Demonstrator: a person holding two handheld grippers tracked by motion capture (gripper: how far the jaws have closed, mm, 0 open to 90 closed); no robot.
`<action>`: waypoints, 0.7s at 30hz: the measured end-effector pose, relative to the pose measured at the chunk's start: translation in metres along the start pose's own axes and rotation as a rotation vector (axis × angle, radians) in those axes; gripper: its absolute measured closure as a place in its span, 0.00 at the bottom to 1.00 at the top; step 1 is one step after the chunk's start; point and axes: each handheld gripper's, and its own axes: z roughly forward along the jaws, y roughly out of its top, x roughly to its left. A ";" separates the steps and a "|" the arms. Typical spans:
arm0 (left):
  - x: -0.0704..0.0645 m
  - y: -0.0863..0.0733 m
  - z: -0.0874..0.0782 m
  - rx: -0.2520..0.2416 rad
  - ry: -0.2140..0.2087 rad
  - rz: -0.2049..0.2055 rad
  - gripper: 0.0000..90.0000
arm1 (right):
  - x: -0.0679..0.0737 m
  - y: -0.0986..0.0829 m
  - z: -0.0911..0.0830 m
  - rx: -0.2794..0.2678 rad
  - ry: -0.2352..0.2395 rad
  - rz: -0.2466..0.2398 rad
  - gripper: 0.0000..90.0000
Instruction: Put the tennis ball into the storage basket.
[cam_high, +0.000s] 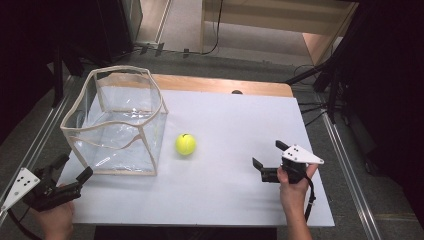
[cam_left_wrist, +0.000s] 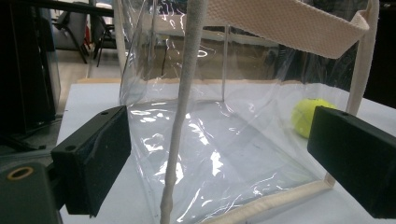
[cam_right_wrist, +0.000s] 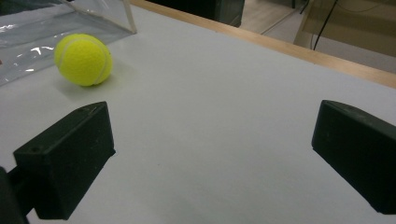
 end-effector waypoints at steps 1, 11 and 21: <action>0.000 0.000 0.000 0.001 0.001 0.001 0.07 | 0.001 0.002 0.002 0.003 0.003 -0.003 0.00; 0.001 0.000 -0.001 0.003 0.001 0.000 0.07 | 0.009 0.017 0.016 0.017 0.031 -0.039 0.00; 0.000 0.000 0.000 0.003 -0.001 0.003 0.07 | 0.017 0.028 0.031 0.038 0.060 -0.059 0.00</action>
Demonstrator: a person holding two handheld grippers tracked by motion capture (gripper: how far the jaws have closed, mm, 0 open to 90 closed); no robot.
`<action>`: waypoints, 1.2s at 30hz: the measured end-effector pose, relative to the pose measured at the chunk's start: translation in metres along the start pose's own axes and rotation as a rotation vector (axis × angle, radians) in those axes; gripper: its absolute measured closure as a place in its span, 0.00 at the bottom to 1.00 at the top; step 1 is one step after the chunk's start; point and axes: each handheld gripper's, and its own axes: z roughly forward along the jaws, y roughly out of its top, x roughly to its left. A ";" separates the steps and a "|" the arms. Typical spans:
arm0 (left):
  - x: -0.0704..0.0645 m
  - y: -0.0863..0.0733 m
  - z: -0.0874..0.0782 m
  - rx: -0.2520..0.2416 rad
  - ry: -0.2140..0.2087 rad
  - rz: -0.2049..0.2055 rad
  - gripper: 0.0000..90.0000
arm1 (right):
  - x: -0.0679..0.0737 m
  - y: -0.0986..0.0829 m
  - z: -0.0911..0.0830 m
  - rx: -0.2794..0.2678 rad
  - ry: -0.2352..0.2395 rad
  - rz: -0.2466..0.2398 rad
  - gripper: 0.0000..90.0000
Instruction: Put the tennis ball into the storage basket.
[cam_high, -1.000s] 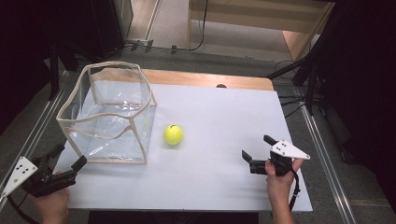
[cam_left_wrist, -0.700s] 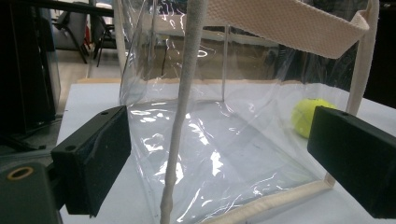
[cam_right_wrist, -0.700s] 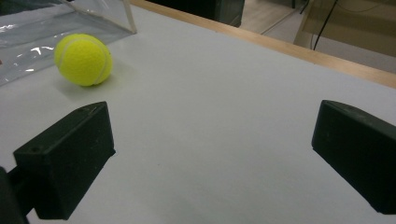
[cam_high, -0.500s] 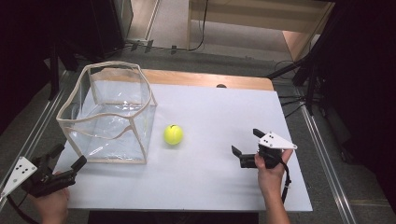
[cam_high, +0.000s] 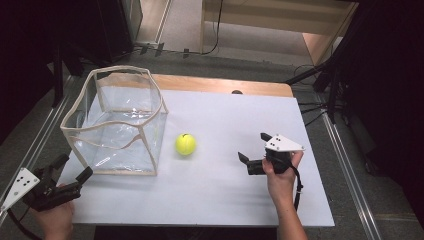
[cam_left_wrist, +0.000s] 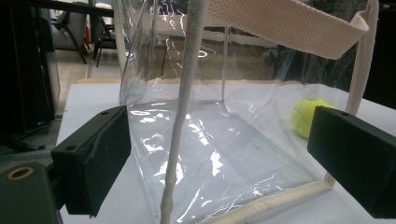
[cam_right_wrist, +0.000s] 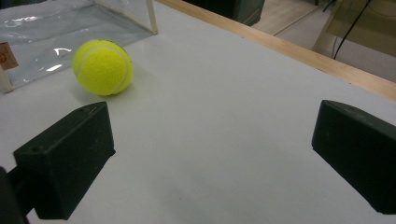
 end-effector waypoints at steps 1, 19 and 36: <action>0.000 0.000 0.000 0.000 0.000 0.001 0.07 | 0.001 0.001 0.002 0.000 0.004 -0.002 0.00; 0.000 0.000 0.000 0.000 -0.003 0.002 0.07 | 0.016 0.021 0.032 0.047 0.076 -0.040 0.00; 0.000 0.000 0.000 0.000 -0.004 0.003 0.07 | 0.032 0.034 0.065 0.128 0.141 -0.060 0.00</action>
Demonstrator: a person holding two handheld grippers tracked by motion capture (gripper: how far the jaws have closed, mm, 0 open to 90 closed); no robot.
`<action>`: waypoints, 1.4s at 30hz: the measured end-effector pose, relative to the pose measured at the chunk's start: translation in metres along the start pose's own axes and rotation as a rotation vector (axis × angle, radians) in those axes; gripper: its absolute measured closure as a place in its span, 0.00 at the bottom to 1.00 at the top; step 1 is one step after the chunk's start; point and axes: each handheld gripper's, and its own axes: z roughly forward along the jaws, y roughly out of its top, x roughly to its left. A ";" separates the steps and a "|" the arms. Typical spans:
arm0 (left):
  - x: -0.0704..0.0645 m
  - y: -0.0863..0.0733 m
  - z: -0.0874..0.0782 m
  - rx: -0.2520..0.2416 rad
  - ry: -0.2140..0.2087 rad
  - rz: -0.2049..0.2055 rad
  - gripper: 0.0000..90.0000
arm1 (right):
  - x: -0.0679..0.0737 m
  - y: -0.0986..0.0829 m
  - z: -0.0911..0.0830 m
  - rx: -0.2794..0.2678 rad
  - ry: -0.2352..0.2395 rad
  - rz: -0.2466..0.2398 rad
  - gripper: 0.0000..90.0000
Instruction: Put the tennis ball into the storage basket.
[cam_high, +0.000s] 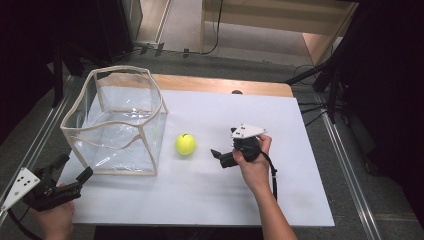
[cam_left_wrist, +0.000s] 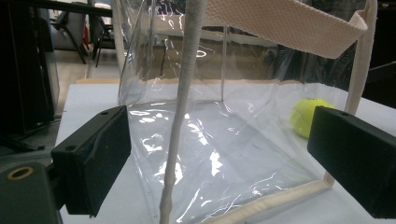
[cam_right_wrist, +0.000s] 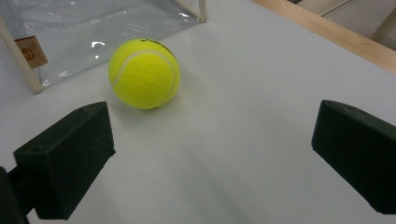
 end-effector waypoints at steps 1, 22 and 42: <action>0.000 0.000 0.000 0.000 0.000 0.000 0.07 | 0.001 0.001 0.001 0.008 0.007 -0.002 0.00; 0.001 0.000 0.000 0.000 -0.002 -0.002 0.07 | 0.012 0.026 0.033 0.139 0.096 -0.071 0.00; 0.001 0.000 0.000 -0.003 -0.004 -0.008 0.07 | 0.025 0.056 0.060 0.274 0.182 -0.162 0.00</action>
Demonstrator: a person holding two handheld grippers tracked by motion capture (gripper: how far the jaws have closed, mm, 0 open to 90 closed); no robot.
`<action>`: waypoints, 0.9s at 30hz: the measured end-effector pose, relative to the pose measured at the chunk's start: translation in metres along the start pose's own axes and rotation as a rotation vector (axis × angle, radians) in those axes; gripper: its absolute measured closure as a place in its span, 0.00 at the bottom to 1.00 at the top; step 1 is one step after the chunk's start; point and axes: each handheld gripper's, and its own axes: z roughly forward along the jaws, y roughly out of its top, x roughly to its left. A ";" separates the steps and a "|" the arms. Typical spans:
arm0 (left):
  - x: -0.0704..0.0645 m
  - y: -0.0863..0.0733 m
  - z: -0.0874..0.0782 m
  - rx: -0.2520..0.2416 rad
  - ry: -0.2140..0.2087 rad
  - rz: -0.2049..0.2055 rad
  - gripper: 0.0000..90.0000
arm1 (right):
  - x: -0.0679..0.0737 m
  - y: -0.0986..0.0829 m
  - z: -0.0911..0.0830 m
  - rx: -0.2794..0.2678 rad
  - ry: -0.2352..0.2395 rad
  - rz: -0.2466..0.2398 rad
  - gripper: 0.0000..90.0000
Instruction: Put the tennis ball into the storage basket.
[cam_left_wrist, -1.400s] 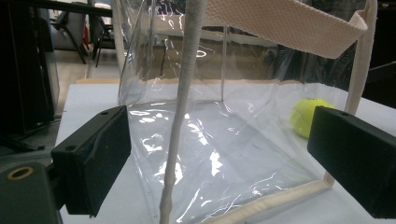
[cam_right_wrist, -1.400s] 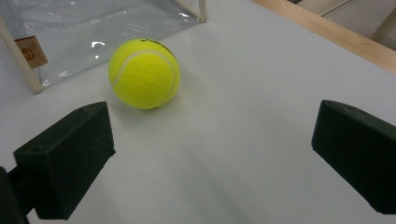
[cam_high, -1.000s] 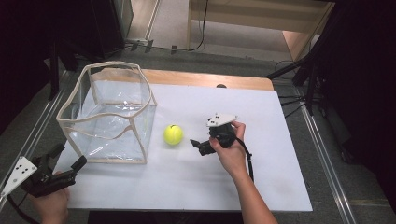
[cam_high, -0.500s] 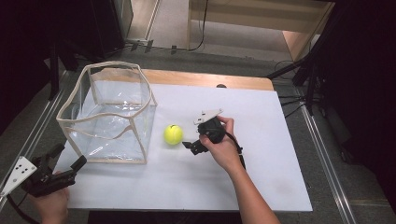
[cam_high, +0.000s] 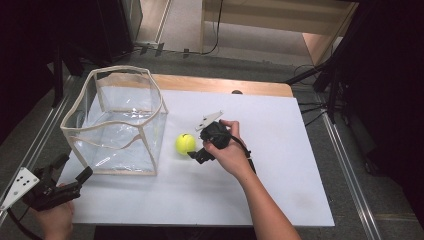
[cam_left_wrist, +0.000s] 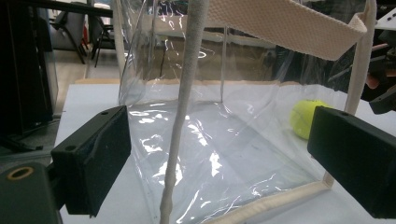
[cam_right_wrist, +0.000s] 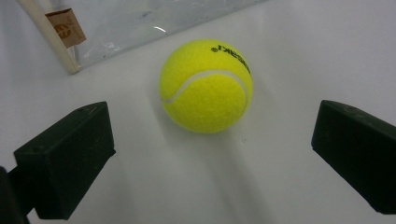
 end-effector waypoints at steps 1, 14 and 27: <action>0.000 0.000 0.000 0.001 0.000 0.001 0.07 | 0.001 0.002 0.001 0.008 0.007 0.001 0.00; 0.001 0.000 0.000 -0.002 -0.001 -0.002 0.07 | 0.001 0.015 0.017 0.079 0.038 -0.008 0.00; 0.002 0.000 0.000 -0.002 -0.004 -0.003 0.07 | -0.001 0.025 0.034 0.144 0.050 -0.017 0.00</action>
